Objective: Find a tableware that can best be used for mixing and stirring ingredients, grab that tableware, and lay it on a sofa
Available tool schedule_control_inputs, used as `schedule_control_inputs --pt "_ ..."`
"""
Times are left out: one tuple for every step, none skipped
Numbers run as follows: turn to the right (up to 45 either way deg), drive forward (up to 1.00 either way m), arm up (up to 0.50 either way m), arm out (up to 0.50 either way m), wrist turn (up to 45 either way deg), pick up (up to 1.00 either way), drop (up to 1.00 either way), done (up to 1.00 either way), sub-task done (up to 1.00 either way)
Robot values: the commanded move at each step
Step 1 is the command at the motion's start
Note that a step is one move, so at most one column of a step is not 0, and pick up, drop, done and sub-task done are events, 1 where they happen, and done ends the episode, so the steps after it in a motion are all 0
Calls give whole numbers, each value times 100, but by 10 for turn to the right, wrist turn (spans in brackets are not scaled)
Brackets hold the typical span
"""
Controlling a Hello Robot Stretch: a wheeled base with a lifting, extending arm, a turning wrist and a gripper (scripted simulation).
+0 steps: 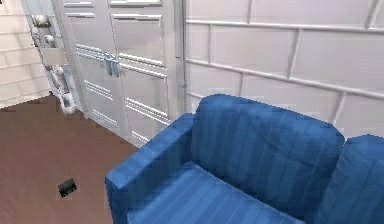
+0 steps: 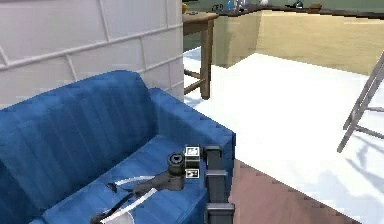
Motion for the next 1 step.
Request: schedule_control_inputs --pt "0 0 0 0 0 0 0 100 0"
